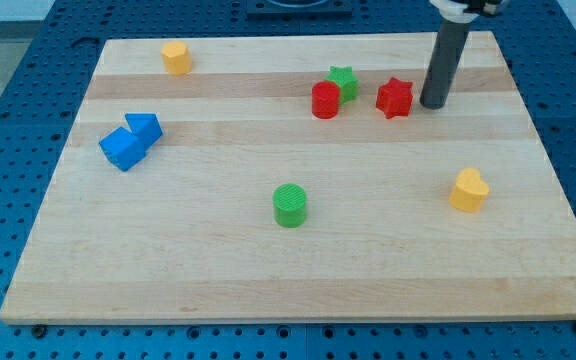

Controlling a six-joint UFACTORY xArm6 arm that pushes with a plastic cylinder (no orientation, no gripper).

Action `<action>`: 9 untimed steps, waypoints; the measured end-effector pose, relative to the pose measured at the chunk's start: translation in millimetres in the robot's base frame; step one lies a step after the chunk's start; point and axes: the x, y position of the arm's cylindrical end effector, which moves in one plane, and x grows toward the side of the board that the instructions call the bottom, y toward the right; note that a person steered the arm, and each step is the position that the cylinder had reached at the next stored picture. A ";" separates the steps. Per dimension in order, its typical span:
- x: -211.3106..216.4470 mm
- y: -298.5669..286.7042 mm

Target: Move the green circle to the group of blocks

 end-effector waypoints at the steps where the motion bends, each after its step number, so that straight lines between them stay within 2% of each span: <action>1: -0.5 -27.7; 3: -4.2 -52.1; 4: 15.2 -24.8; 5: 50.1 -41.4; 7: 152.4 -52.7; 8: 210.9 -100.7; 9: 232.2 -168.1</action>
